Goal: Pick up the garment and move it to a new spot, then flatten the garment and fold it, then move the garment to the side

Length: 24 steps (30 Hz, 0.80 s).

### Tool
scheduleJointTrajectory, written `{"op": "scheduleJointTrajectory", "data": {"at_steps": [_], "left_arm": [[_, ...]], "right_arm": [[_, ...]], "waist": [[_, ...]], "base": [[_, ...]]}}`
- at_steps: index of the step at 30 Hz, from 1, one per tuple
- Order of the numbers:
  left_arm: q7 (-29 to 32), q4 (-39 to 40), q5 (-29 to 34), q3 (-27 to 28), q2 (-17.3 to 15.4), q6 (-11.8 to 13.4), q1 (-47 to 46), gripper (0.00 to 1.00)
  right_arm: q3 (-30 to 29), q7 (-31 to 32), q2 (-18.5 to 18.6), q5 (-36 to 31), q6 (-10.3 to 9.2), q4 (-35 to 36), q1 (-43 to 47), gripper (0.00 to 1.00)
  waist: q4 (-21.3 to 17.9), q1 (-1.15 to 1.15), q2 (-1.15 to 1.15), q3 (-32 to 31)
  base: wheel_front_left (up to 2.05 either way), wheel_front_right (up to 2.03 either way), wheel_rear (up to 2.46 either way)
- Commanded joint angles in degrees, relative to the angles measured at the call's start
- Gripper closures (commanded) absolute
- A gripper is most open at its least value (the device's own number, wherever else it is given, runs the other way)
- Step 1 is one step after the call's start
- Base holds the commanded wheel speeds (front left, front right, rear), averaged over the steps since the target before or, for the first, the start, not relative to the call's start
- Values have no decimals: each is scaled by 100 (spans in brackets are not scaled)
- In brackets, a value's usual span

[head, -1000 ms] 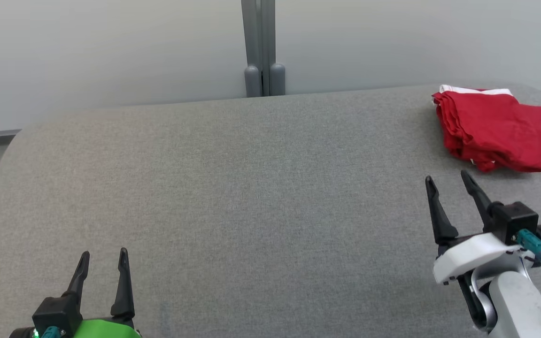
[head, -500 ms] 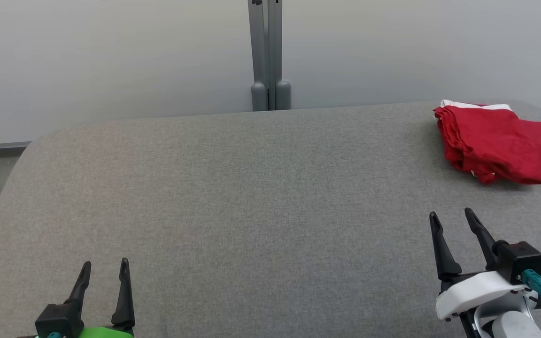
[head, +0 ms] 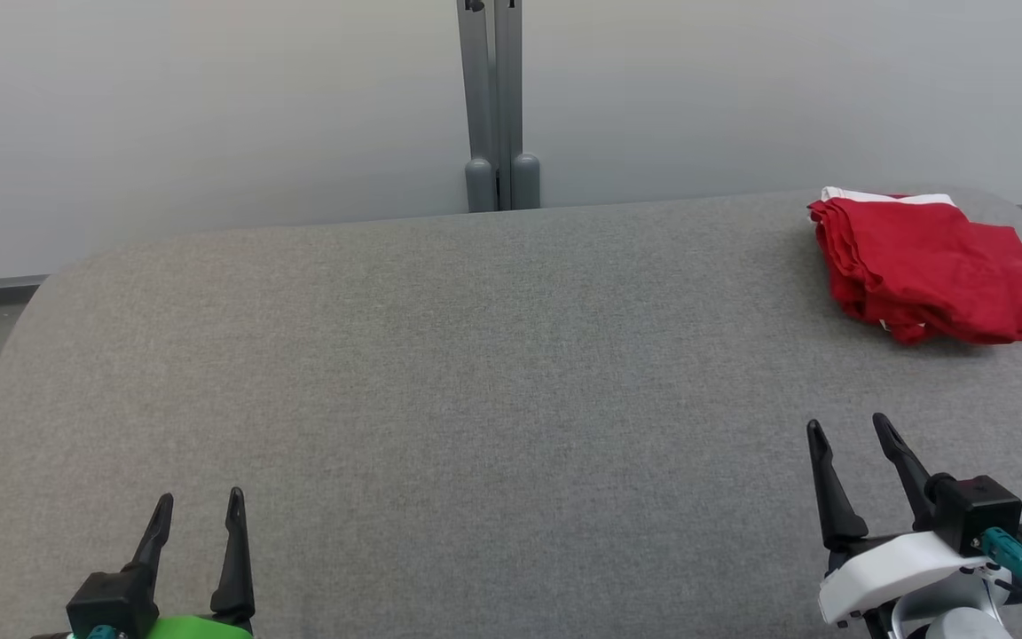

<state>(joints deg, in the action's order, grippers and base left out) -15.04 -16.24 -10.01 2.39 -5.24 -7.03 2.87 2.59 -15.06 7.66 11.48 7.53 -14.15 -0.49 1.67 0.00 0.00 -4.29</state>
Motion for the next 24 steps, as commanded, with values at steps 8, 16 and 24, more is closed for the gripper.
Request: {"op": "scheduleJointTrajectory", "data": {"at_steps": [8, 16, 24], "left_arm": [[-16, -37, 32, 31, -20, -13, -110, 0], [-16, -81, 44, 46, -51, -21, -121, 0], [-16, -69, 70, 38, -59, -26, -94, 0]], "right_arm": [[-15, -13, -25, 62, -8, -55, 73, 0], [9, -13, -55, 49, -8, -80, 74, 0], [37, -13, -52, 76, -8, -111, 98, 0]], "waist": [[-10, 0, 0, -24], [-10, 0, 0, -28], [-20, 0, 0, -48]], "base": [[0, 0, 0], [0, 0, 0], [0, 0, 0]]}}
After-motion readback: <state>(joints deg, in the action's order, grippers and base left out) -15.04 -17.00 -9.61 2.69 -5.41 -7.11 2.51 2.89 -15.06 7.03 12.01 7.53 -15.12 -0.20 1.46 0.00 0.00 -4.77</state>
